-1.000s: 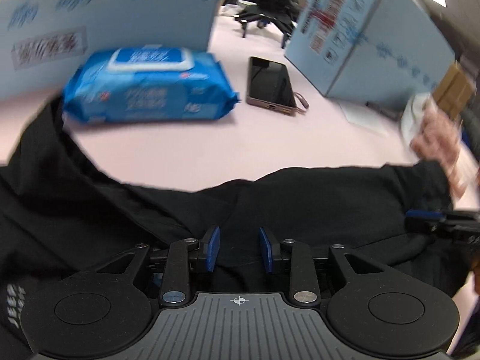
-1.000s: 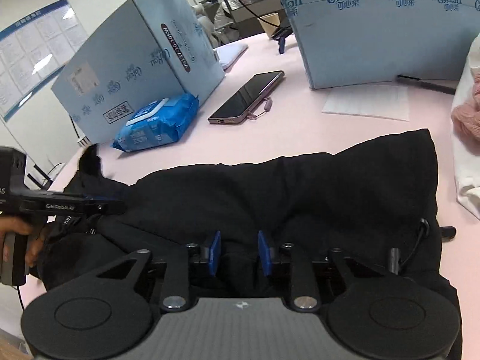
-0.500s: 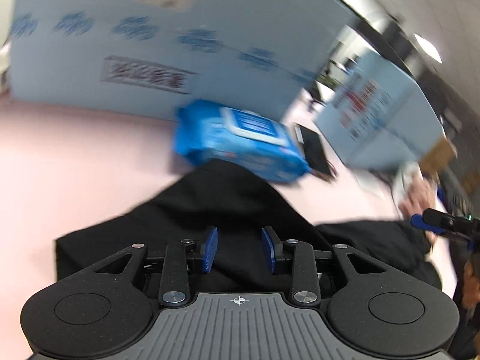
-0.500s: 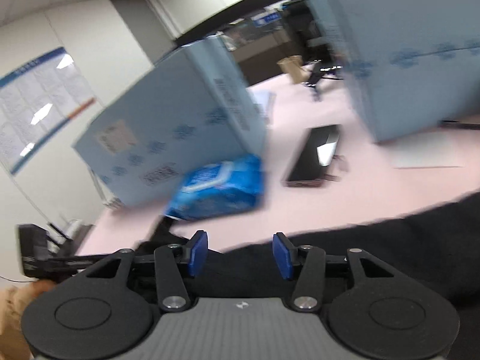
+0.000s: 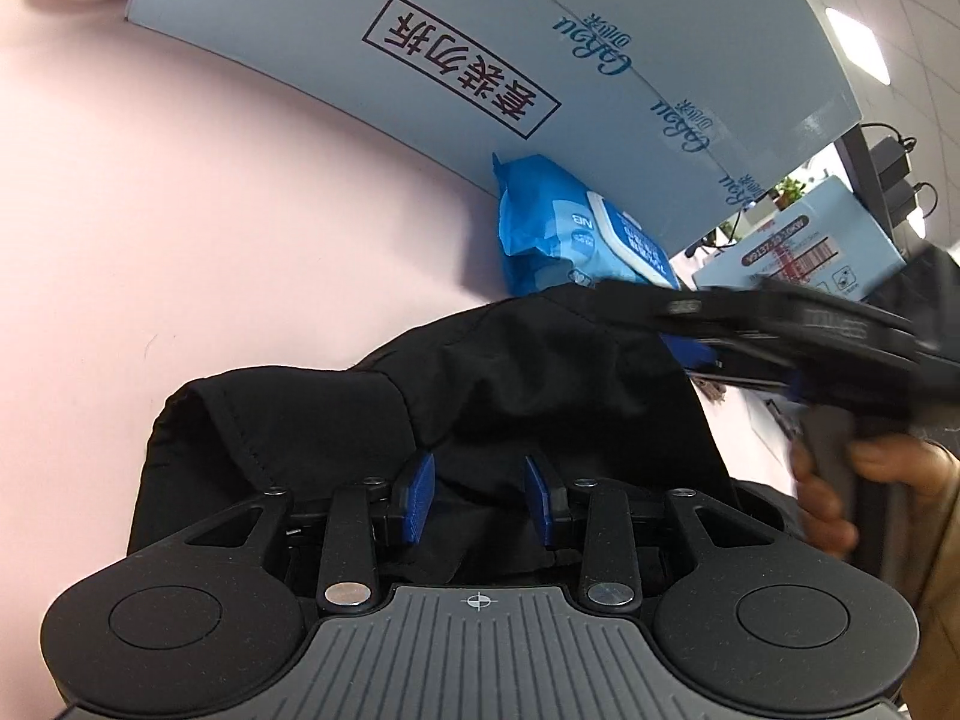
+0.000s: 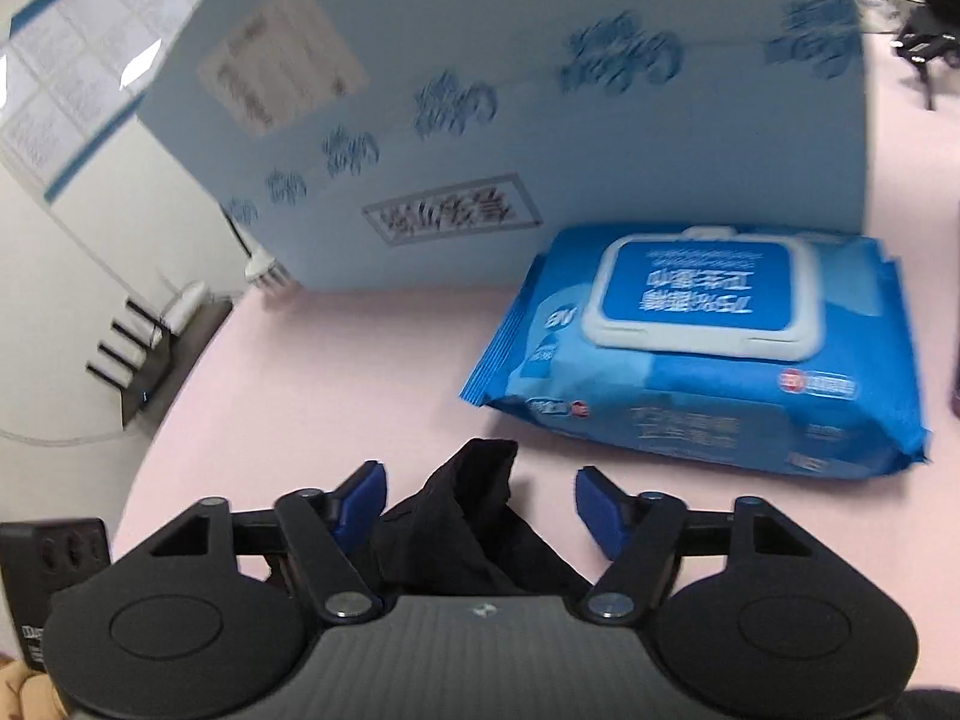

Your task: Fold clothes

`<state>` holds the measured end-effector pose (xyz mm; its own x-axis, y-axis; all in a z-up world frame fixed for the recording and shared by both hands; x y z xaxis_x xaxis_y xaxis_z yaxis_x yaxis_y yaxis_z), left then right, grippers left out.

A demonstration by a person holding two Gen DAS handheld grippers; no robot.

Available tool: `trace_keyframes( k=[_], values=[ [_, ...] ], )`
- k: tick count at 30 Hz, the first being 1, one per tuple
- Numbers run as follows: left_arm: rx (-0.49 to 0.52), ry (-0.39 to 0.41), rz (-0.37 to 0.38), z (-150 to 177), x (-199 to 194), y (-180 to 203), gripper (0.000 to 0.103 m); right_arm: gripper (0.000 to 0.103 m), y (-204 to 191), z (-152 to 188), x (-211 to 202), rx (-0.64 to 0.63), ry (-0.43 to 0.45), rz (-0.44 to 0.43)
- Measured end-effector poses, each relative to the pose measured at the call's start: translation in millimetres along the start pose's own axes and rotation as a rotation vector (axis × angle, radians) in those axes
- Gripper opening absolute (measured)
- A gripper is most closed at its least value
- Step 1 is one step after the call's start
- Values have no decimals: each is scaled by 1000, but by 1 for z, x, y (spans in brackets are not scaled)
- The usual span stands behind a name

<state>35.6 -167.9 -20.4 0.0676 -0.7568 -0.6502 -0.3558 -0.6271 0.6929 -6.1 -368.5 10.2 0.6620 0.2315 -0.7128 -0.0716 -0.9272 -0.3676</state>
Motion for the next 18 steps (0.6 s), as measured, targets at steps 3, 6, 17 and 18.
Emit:
trace_keyframes(
  k=[3,6,17,18],
  values=[
    [-14,1,3,-2,-2,-3,33,5,-3,3,1,3,30,-44],
    [-50,7,8,-5,-10,-6,33,4,-7,5,-14,5,98,-83],
    [21,168,125,-34,-83,15,33,4,-94,59,-47,-328,209,-27],
    [43,161,146,-36,-80,25,33,4,-101,66,-44,-349,198,-13]
  ],
)
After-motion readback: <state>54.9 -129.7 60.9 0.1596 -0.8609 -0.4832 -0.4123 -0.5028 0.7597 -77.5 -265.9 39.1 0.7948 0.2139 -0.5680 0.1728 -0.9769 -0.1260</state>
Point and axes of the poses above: each gripper's, at about its wrist camera, not at the fingertips, and x roughly the way its jaws point, y to its right, z to its underside, the point moved 4 cm from there along x, roughly the way its jaws point, and after that the axes turned 12 degrees about -x, right-handed, at the moved point
